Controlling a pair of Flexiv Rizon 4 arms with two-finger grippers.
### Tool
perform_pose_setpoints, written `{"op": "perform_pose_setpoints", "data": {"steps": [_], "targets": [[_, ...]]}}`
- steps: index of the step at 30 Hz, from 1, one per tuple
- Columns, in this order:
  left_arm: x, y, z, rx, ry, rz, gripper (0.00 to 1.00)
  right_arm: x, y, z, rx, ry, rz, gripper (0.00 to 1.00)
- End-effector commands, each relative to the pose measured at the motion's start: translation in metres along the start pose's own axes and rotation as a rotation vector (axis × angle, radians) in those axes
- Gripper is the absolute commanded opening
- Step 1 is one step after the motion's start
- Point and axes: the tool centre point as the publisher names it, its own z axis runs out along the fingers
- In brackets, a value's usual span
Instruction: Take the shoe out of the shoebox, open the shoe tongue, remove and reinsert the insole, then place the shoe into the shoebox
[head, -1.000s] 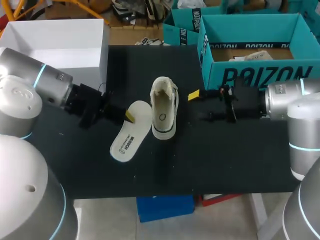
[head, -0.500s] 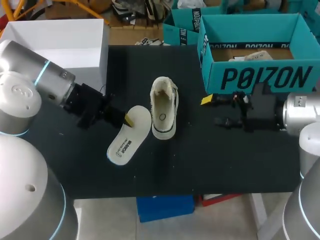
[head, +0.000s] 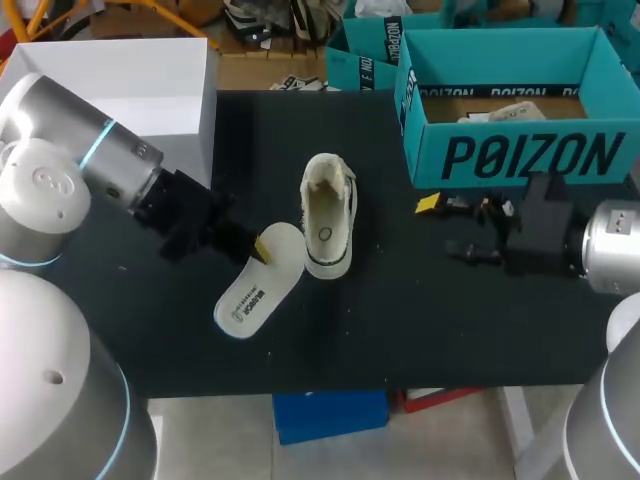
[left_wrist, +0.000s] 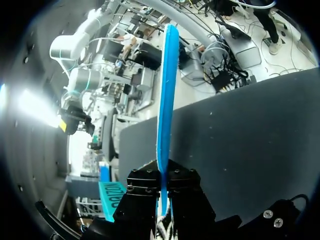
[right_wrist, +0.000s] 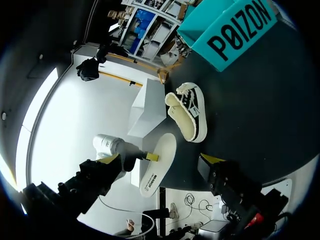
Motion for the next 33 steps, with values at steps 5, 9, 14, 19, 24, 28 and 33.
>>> {"op": "perform_pose_setpoints", "data": {"steps": [5, 9, 14, 19, 24, 28, 33], "targets": [[-0.007, 0.007, 0.015, 0.034, 0.012, 0.005, 0.0, -0.001, -0.003, 0.003, -0.016, 0.003, 0.0, 1.0], [-0.01, 0.015, 0.021, 0.042, 0.021, 0.003, 0.0, -0.001, -0.003, 0.003, -0.016, 0.003, 0.0, 1.0], [-0.012, 0.027, 0.025, 0.038, 0.039, -0.009, 0.0, -0.001, -0.003, 0.003, -0.016, 0.003, 0.0, 1.0], [-0.011, 0.041, 0.029, 0.032, 0.042, -0.025, 0.0, -0.001, -0.003, 0.003, -0.016, 0.003, 0.0, 1.0], [-0.01, 0.056, 0.033, 0.031, 0.043, -0.046, 0.0, -0.001, -0.003, 0.003, -0.016, 0.003, 0.0, 1.0], [-0.009, 0.067, 0.038, 0.023, 0.043, -0.048, 0.0, -0.001, -0.003, 0.003, -0.016, 0.003, 0.0, 1.0], [-0.007, 0.08, 0.045, 0.029, 0.039, -0.059, 0.0, -0.001, -0.003, 0.003, -0.016, 0.003, 0.0, 1.0]]}}
